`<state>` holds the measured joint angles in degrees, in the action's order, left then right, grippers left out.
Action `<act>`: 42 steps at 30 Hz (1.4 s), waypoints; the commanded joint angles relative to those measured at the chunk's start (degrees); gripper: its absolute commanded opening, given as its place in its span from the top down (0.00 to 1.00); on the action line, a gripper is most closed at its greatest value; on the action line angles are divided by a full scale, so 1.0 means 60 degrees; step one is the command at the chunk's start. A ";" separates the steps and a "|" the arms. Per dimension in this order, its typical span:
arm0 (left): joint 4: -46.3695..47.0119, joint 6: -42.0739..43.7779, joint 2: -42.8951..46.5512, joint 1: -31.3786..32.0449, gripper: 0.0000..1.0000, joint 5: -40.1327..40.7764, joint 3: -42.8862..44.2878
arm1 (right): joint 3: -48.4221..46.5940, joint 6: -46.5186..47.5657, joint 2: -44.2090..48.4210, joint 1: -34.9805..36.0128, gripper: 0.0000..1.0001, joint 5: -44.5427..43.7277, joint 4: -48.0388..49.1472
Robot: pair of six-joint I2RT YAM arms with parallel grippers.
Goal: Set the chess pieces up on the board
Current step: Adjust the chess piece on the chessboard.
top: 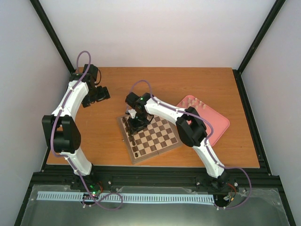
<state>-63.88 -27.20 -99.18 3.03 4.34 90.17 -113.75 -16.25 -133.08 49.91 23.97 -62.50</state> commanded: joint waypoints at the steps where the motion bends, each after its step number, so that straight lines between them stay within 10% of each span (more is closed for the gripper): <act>1: 0.0041 0.0051 -0.0094 0.0057 0.00 0.0063 0.0323 | -0.0179 0.0132 -0.0243 0.0060 0.63 0.0063 -0.0042; 42: -0.0003 0.0022 -0.0203 0.0066 0.00 0.0024 0.0543 | 0.0659 -0.0310 0.2926 -0.0417 0.57 -0.2259 -0.0726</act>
<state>-63.90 -27.20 -99.90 3.03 4.32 90.70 -113.51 -15.92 -123.20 49.71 15.79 -65.28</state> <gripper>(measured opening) 0.997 0.424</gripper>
